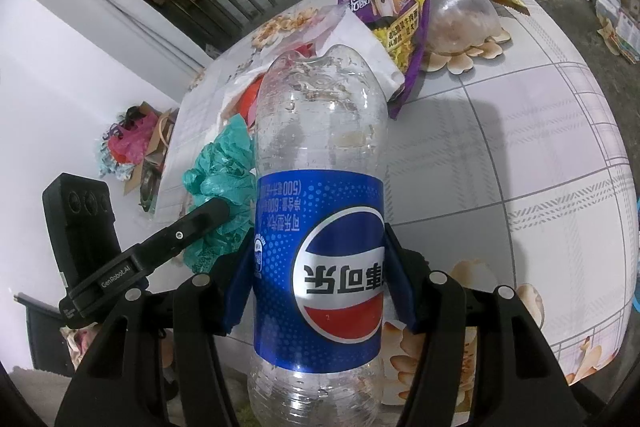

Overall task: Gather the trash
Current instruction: 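Carry the bottle and teal bag to the blue wastebasket and open both tools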

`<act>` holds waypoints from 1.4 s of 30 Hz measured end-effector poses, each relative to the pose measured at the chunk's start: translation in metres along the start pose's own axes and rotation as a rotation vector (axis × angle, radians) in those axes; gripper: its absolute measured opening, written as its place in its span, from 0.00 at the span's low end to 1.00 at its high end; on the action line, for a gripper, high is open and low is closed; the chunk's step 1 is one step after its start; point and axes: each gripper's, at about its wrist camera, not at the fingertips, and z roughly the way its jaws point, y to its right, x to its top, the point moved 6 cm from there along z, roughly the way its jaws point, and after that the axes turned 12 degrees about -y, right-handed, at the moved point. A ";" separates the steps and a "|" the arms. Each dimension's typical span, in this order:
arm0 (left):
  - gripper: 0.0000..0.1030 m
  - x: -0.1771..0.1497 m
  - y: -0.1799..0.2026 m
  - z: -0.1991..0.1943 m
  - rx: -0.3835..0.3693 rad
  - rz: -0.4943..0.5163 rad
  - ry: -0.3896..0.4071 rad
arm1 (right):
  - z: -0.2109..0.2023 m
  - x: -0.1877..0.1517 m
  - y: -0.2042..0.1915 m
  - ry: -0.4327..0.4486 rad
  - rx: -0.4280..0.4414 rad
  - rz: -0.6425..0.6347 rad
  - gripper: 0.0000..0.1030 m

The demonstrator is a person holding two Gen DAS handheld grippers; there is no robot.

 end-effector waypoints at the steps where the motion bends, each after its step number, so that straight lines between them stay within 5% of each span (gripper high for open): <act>1: 0.37 0.000 0.000 0.000 0.000 0.000 0.000 | 0.000 0.000 0.000 0.000 0.000 0.000 0.56; 19: 0.37 0.003 0.007 -0.012 -0.001 0.013 0.026 | -0.012 0.001 -0.002 0.028 0.026 -0.007 0.56; 27: 0.37 0.010 0.056 -0.018 -0.005 0.116 0.027 | -0.058 -0.011 0.020 0.139 0.102 0.040 0.56; 33: 0.37 0.025 0.131 0.025 -0.090 0.282 -0.091 | -0.145 -0.039 0.090 0.361 0.048 0.209 0.56; 37: 0.37 0.028 0.191 0.080 -0.140 0.392 -0.230 | -0.201 -0.079 0.173 0.515 0.008 0.440 0.56; 42: 0.38 0.016 0.267 0.163 -0.185 0.497 -0.422 | -0.215 -0.131 0.269 0.577 0.029 0.720 0.56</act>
